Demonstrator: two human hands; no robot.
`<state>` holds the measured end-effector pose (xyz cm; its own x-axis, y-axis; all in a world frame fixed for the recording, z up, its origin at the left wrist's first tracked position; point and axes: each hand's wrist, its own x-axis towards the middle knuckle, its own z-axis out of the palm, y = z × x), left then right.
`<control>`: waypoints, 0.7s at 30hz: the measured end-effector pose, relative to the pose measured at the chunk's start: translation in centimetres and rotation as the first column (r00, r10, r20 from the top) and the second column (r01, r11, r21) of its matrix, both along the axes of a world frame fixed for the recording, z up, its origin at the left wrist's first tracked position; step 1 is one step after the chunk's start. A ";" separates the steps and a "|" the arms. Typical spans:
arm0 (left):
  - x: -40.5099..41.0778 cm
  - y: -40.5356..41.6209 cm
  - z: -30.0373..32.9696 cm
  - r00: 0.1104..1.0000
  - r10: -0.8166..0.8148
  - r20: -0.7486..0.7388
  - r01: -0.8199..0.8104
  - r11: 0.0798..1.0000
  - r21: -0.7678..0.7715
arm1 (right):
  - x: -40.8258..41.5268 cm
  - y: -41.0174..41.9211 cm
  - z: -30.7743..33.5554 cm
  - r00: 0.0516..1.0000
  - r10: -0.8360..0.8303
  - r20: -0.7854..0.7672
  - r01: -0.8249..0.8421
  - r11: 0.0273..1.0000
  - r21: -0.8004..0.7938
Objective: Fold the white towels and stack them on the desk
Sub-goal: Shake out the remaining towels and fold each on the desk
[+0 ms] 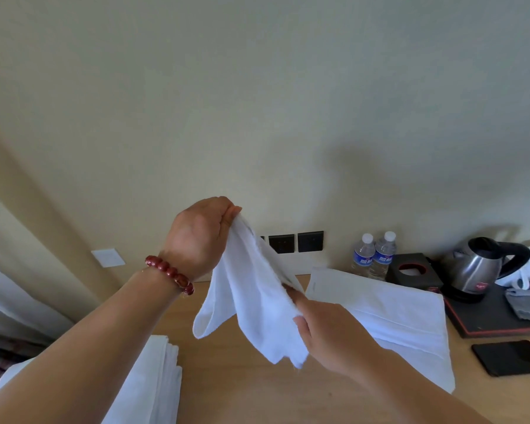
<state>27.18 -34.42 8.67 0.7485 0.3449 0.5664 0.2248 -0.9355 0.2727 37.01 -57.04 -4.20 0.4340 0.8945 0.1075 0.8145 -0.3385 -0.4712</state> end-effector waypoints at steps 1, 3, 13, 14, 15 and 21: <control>0.0 -0.1 0.4 1.000 -0.007 0.013 0.007 1.000 0.017 | 0.2 0.0 -0.2 0.998 -0.058 -0.019 0.058 0.998 0.029; 0.1 -0.5 0.9 0.999 -0.031 0.025 0.029 0.998 0.057 | 0.4 0.2 -0.3 0.990 -0.139 -0.004 0.139 0.990 0.033; 0.4 -1.2 3.9 0.990 -0.071 0.121 0.062 0.995 0.079 | 0.3 1.1 -2.8 0.991 -0.029 0.129 0.008 0.988 0.157; 0.4 -1.3 4.3 0.988 -0.075 0.132 0.064 0.994 0.083 | 0.3 1.4 -2.9 0.988 -0.022 0.151 -0.003 0.986 0.167; 0.3 -1.4 4.7 0.986 -0.077 0.147 0.065 0.994 0.086 | 0.2 1.6 -2.9 0.989 0.001 0.145 -0.023 0.988 0.150; 0.4 -2.0 6.2 0.980 -0.083 0.179 0.063 0.992 0.111 | 0.1 2.2 -3.6 0.975 0.204 0.088 -0.197 0.977 -0.086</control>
<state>27.61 -36.39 14.92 0.6499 0.2248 0.7260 0.1102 -0.9730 0.2027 37.10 -54.86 -7.83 0.2362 0.9693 0.0681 0.9093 -0.1957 -0.3672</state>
